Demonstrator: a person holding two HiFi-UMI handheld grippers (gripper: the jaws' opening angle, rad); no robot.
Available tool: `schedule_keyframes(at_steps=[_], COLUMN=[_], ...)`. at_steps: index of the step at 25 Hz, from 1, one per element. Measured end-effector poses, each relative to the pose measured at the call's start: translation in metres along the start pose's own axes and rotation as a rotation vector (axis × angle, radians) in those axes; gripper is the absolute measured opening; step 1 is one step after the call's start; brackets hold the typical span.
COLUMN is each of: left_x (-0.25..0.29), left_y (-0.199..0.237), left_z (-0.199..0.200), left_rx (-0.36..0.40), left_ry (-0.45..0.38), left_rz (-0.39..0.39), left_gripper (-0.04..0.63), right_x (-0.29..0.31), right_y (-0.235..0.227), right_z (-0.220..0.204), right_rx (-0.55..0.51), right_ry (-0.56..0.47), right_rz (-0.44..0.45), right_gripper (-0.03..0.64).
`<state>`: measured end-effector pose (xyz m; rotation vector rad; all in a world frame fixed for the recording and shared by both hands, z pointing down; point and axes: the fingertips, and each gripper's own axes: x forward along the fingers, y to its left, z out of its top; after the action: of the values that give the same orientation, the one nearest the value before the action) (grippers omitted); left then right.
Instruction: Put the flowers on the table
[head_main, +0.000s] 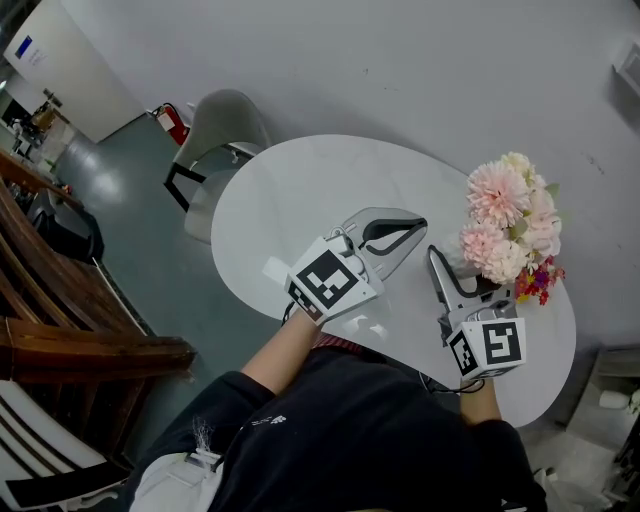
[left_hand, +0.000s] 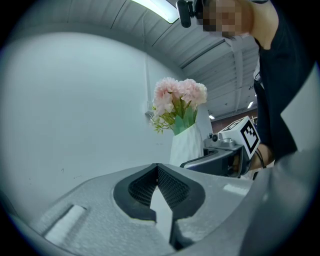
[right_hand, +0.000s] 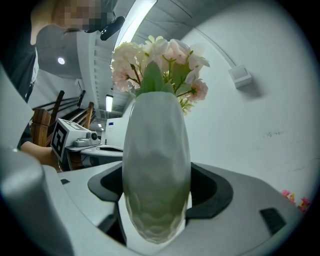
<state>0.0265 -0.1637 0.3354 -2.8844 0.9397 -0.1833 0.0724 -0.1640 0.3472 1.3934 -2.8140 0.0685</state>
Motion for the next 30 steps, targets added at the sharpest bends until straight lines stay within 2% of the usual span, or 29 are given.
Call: schedule_keyframes(at_steps=[30], left_x=[0.0027], left_y=[-0.0028], left_z=[0.0087], left_rx=[0.025], left_ry=[-0.03], left_rz=[-0.045], left_gripper=[-0.003], right_x=[-0.0004], right_y=[-0.0005], right_z=[0.0049], right_rx=[-0.044], right_ry=[-0.002], right_rz=[-0.042], right_gripper=[0.371])
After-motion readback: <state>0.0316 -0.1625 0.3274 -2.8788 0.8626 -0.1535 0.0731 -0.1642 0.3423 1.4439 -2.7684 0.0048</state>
